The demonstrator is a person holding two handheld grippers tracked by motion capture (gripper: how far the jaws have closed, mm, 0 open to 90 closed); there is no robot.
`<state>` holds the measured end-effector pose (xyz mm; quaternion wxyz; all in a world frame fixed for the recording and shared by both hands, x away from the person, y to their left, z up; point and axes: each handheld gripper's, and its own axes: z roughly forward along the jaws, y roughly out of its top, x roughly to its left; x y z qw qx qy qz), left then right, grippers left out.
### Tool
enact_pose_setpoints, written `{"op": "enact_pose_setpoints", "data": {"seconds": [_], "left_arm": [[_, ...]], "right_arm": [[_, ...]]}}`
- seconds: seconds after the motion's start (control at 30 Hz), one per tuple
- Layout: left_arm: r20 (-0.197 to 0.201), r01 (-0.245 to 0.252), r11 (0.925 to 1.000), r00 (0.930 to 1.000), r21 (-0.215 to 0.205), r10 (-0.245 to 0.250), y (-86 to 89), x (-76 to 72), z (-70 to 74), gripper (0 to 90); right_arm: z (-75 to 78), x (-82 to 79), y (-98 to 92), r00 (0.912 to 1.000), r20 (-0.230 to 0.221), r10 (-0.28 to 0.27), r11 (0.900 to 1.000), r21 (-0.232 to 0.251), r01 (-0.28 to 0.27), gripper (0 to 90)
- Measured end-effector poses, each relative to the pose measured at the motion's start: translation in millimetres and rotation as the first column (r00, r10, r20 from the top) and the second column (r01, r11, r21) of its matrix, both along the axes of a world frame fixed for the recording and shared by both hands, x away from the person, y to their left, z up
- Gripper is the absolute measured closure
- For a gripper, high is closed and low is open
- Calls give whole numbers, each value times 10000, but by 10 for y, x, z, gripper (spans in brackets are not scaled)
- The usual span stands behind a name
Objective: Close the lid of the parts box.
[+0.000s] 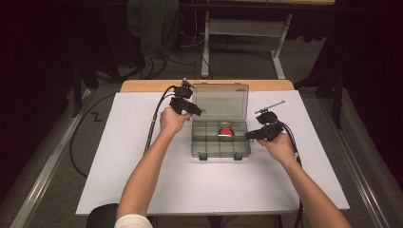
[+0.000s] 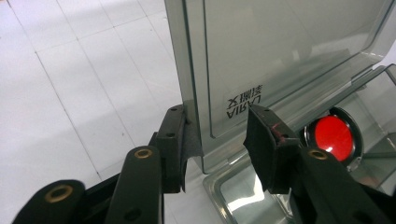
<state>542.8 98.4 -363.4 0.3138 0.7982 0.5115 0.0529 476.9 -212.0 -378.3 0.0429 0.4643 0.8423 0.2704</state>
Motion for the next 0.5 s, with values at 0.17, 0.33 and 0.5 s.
{"op": "enact_pose_setpoints", "data": {"seconds": [0.17, 0.33, 0.5], "left_arm": [[58, 97, 9999, 9999, 75, -98, 10, -27, 23, 628], [145, 118, 9998, 9998, 176, -120, 6, -48, 31, 642], [179, 154, 9998, 9997, 158, -157, 13, -67, 33, 645]], "right_arm": [[-1, -1, 0, 10000, 20, 9, 10000, -2, -9, 765], [-2, -1, -1, 10000, 38, 21, 10000, -7, -21, 765], [-3, -2, -1, 10000, 42, 20, 10000, 0, -20, 765]]}}
